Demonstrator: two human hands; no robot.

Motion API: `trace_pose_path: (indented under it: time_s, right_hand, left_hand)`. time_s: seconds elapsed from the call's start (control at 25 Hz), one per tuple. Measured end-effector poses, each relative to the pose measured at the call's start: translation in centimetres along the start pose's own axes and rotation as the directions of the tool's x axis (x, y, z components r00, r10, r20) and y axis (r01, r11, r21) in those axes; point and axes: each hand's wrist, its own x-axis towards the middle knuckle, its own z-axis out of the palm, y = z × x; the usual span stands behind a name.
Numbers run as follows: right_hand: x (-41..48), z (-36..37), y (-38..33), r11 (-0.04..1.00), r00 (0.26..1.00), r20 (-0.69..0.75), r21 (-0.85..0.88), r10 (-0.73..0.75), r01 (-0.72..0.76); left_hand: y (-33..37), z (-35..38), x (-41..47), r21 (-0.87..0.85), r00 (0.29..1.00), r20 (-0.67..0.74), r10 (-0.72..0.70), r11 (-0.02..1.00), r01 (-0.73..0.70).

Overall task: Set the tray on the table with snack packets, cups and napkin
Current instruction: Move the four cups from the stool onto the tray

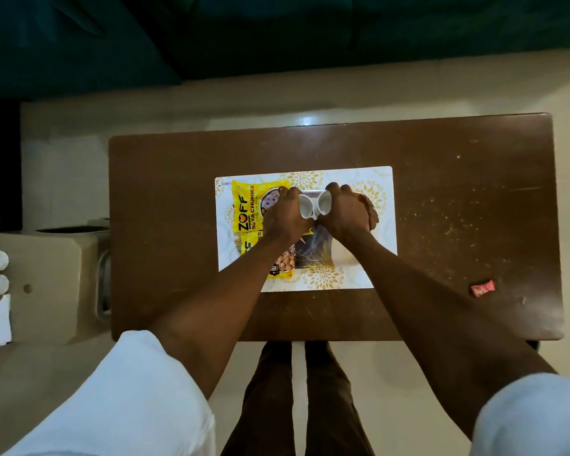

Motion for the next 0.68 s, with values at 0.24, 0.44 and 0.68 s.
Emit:
trace_pose_path:
  time_s: [0.24, 0.44, 0.68]
  right_hand:
    - [-0.4, 1.1, 0.1, 1.0, 1.0, -0.023, -0.024, 0.002, -0.003]
    - [-0.2, 1.1, 0.0, 1.0, 1.0, -0.03, -0.019, 0.002, -0.002]
    - [-0.1, 1.6, 0.0, 1.0, 0.999, -0.036, -0.007, -0.01, 0.009]
  left_hand:
    - [-0.6, 0.3, 0.6, 0.022, 0.999, -0.014, 0.043, 0.999, -0.042]
    - [-0.7, 0.3, 0.6, 0.044, 0.998, -0.022, 0.05, 0.998, -0.049]
    - [-0.9, 0.4, 0.6, 0.04, 0.998, -0.015, 0.055, 0.998, -0.054]
